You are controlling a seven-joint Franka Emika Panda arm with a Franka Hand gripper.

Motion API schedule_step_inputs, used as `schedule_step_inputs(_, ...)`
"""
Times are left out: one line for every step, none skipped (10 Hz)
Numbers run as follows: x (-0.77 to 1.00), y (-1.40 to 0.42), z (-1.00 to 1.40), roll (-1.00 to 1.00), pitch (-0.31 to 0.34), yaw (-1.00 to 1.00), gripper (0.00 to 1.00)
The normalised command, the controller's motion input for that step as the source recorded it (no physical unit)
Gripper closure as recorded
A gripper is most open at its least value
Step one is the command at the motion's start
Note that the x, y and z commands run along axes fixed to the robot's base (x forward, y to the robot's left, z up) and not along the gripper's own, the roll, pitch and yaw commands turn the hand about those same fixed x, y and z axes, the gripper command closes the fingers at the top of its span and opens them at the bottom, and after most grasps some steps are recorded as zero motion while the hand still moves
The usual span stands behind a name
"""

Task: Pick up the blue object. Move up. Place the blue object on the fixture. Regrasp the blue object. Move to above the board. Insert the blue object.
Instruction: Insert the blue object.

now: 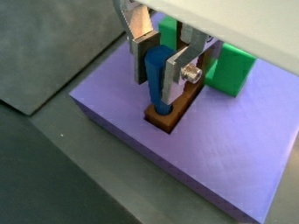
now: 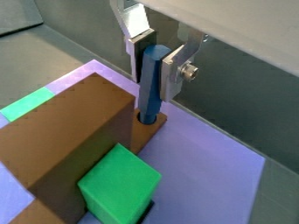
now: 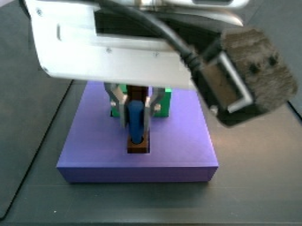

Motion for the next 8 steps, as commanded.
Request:
schedule_step_inputs(0.08,-0.03,-0.54,0.03,0.000,-0.05,1.00)
schedule_step_inputs(0.08,-0.02,-0.49,0.01,0.000,-0.05,1.00)
schedule_step_inputs(0.23,0.00,-0.35,0.00,0.030,-0.07,1.00)
schedule_step_inputs(0.35,-0.06,-0.16,-0.01,0.084,0.00,1.00)
schedule_step_inputs(0.45,0.00,-0.41,-0.05,0.051,-0.03,1.00)
schedule_step_inputs(0.33,0.00,-0.53,-0.03,0.000,-0.05,1.00)
schedule_step_inputs(0.18,0.00,-0.38,0.00,0.000,-0.01,1.00)
schedule_step_inputs(0.00,0.00,0.00,0.00,0.000,0.00,1.00)
